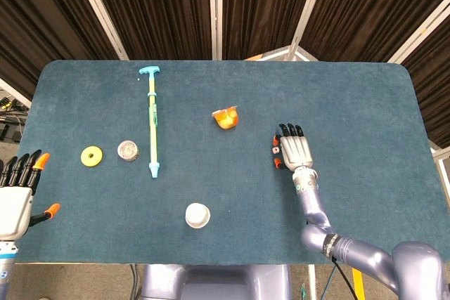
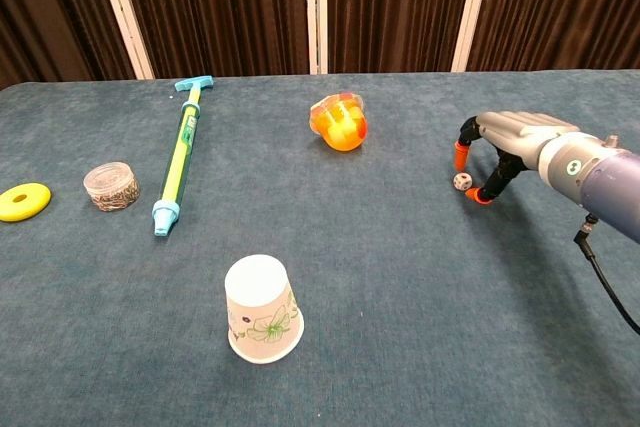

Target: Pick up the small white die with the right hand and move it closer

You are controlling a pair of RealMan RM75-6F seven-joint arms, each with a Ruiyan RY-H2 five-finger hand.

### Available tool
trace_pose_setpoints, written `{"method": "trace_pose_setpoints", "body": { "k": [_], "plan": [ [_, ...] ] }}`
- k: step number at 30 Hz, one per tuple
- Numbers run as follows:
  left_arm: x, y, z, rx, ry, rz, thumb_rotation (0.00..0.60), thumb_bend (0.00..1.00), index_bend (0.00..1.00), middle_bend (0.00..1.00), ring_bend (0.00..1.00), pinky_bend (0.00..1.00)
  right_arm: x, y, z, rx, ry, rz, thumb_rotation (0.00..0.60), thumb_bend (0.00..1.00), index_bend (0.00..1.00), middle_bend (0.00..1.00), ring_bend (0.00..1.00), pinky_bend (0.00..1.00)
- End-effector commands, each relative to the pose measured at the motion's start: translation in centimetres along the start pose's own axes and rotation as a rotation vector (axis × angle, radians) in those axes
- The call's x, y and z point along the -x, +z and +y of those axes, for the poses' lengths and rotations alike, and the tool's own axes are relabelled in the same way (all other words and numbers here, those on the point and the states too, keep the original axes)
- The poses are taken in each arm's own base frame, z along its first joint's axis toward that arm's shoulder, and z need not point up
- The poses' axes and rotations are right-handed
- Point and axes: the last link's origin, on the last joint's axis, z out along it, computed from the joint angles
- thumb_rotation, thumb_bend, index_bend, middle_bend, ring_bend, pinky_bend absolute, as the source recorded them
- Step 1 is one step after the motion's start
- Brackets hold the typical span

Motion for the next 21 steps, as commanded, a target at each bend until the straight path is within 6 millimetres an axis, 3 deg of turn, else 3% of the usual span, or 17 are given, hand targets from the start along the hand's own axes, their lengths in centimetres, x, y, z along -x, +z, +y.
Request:
{"method": "trace_pose_setpoints", "body": {
  "k": [1,11,16,21],
  "plan": [
    [-0.1,0.0,0.0,0.002,-0.003,0.003,0.600,0.05,0.00,0.00,0.00,0.00,0.3,0.5,0.2,0.007,-0.003,0.001,0.600,0.25,0.42,0.09,0.00,0.00],
    [-0.1,0.1,0.1,0.003,-0.004,0.003,0.600,0.05,0.00,0.00,0.00,0.00,0.8,0.9,-0.1,0.000,0.003,-0.005,0.600,0.33,0.47,0.13,0.00,0.00],
    [0.0,0.1,0.1,0.004,-0.002,-0.001,0.600,0.05,0.00,0.00,0.00,0.00,1.0,0.9,-0.4,-0.008,-0.002,0.003,0.600,0.41,0.56,0.19,0.00,0.00],
    [0.0,0.1,0.1,0.005,-0.001,-0.002,0.600,0.05,0.00,0.00,0.00,0.00,0.9,0.8,-0.8,-0.020,0.008,0.021,0.600,0.42,0.57,0.20,0.00,0.00]
  ]
}}
